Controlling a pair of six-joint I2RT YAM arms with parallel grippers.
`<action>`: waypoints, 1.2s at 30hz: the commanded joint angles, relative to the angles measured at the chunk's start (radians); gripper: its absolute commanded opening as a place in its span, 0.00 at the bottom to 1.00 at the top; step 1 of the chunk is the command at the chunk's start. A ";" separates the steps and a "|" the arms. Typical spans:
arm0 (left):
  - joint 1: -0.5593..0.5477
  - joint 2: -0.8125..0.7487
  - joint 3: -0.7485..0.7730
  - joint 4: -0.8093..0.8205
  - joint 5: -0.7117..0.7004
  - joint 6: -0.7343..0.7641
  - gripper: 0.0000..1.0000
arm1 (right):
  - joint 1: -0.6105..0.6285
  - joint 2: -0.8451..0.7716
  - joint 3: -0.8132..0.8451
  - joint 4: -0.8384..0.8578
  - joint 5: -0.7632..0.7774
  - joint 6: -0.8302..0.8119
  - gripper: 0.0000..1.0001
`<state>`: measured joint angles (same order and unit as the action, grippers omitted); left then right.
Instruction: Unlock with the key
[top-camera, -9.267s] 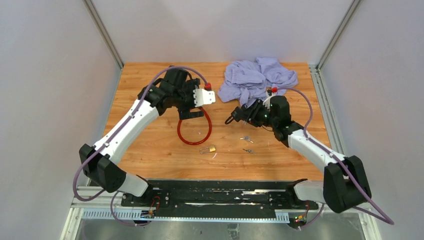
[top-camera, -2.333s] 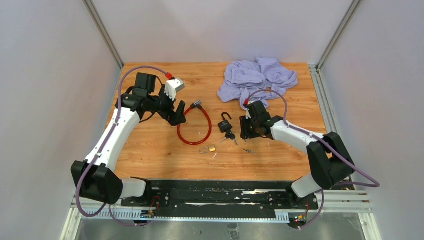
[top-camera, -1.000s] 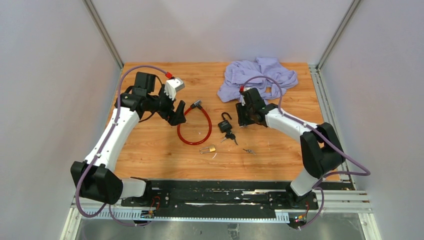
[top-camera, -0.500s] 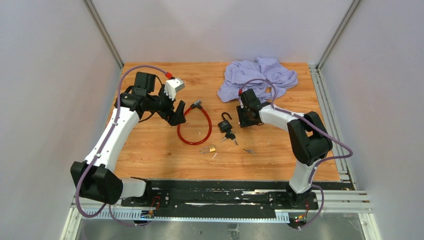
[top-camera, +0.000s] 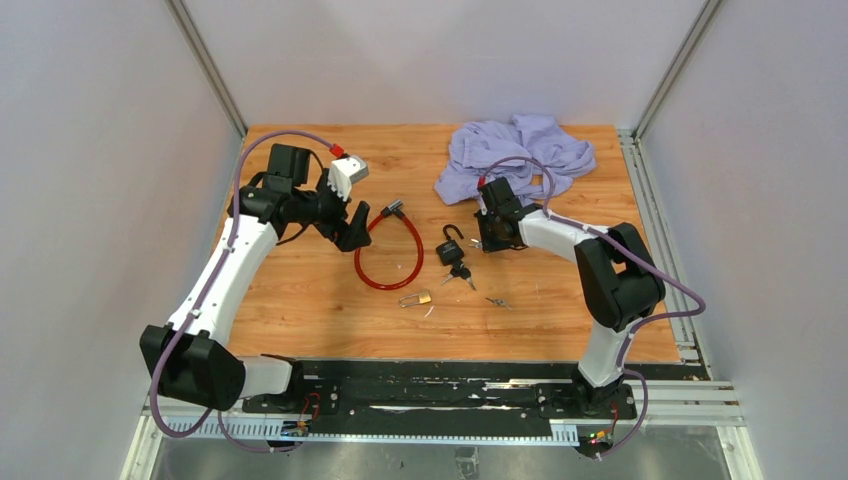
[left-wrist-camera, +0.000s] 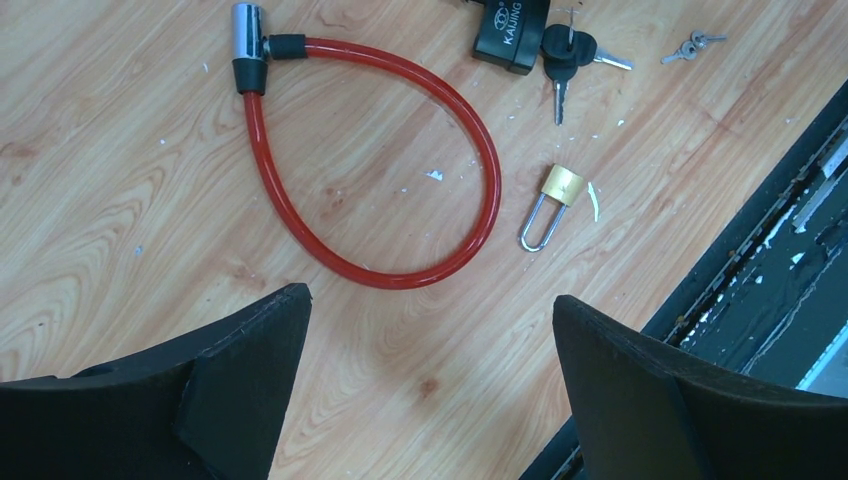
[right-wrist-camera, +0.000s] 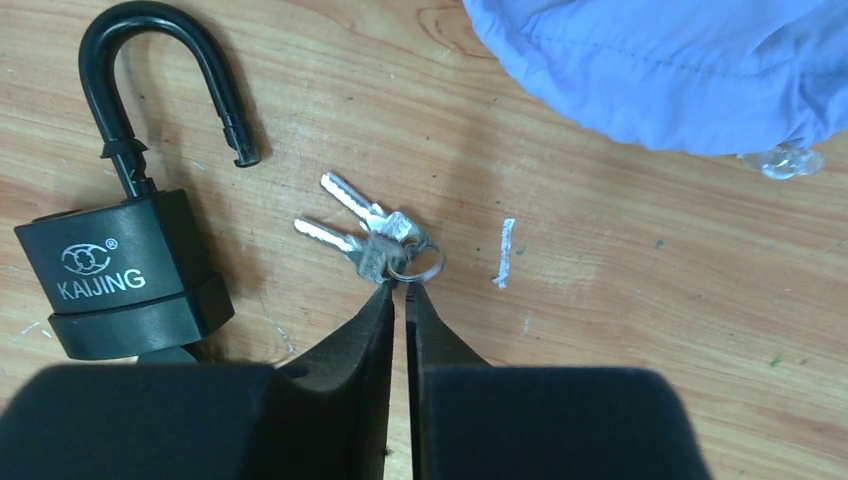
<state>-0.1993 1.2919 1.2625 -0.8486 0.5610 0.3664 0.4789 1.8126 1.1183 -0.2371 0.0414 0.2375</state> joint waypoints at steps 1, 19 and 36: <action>0.003 -0.027 0.024 -0.003 0.003 0.011 0.95 | -0.023 -0.004 -0.031 0.011 -0.024 0.009 0.05; 0.003 -0.022 0.019 -0.004 0.019 0.009 0.95 | -0.025 -0.079 -0.040 0.018 -0.016 0.022 0.37; 0.003 -0.020 0.018 -0.005 0.010 0.019 0.95 | -0.028 0.012 0.052 -0.008 -0.010 0.009 0.21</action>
<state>-0.1993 1.2881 1.2625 -0.8494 0.5587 0.3714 0.4789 1.8130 1.1507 -0.2173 0.0040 0.2543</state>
